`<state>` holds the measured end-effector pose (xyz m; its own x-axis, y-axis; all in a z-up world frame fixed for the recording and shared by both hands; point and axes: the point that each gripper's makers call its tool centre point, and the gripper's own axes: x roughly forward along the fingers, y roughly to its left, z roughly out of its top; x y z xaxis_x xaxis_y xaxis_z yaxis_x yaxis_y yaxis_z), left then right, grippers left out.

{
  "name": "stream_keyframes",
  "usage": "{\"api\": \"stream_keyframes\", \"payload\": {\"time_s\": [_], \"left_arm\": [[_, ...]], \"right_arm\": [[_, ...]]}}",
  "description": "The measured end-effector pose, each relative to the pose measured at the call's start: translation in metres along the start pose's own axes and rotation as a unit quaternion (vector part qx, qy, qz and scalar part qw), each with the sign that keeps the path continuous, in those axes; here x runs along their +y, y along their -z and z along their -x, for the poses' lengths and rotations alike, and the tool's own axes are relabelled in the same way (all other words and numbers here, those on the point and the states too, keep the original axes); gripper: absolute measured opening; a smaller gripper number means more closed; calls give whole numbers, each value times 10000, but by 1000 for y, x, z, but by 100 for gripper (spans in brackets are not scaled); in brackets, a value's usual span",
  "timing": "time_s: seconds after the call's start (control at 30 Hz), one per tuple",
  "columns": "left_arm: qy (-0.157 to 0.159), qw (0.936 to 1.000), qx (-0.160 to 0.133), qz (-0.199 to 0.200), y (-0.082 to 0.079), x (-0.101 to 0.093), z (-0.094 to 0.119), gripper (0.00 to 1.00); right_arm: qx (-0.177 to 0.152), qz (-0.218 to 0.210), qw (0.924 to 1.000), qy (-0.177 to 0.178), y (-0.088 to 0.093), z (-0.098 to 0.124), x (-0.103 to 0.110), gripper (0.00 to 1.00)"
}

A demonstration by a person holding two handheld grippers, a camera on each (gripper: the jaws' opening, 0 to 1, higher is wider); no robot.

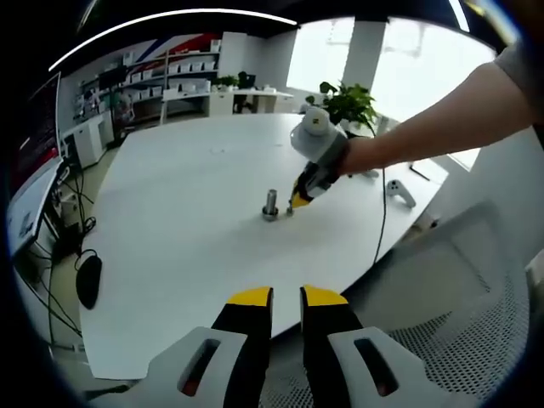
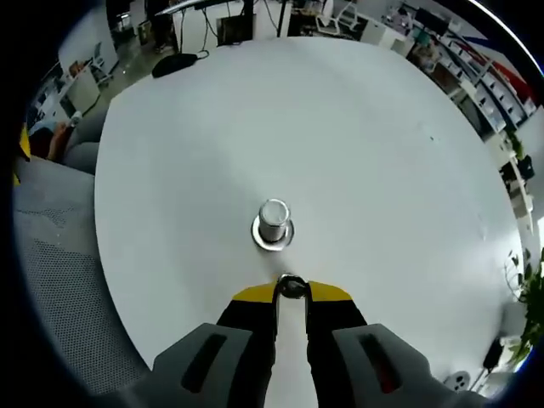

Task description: Place the washer onto the threaded stud by aligning its center hole with the stud, sliding it down to the base, and recovering from edge contact or off-axis alignment until the washer reaches the visible bottom stop.

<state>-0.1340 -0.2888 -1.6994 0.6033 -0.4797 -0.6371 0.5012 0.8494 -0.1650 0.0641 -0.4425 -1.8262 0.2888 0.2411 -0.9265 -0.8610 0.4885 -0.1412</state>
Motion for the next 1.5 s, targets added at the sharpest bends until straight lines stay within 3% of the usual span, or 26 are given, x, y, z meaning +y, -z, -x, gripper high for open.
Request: {"api": "stream_keyframes", "payload": {"time_s": [0.2, 0.27, 0.47, 0.9, 1.0, 1.1, 1.3, 1.43, 1.5], "left_arm": [[5, 10000, 6, -3, 0, 0, 0, 10], [5, 10000, -8, -4, -1, 0, 0, 10], [18, 10000, -19, -8, -1, 0, 0, 10], [27, 10000, -32, -11, -1, -1, 0, 10], [45, 10000, -33, -25, -1, -2, 0, 10], [54, 10000, -41, -39, -1, -3, 1, 10], [81, 9999, 13, -66, 2, -4, 1, 10], [89, 9999, 79, -62, 4, -4, 0, 10], [106, 9999, 53, -68, 3, -5, 1, 10]], "right_arm": [[116, -163, 9998, 22, 6, -14, 0, 14], [27, -355, 9993, 75, 4, -15, -1, 14], [10, -386, 9992, 107, 8, -9, -5, 20], [-488, -335, 9979, 259, 30, 39, 1, 23], [-568, -403, 9967, 416, 43, 56, 1, 32], [-616, -608, 9953, 426, 58, 66, 3, 27], [-767, -1086, 9893, 608, 85, 93, 1, 29], [-1125, -1802, 9749, 672, 87, 115, 0, 28], [-1377, -1897, 9700, 649, 84, 125, 3, 28]]}}
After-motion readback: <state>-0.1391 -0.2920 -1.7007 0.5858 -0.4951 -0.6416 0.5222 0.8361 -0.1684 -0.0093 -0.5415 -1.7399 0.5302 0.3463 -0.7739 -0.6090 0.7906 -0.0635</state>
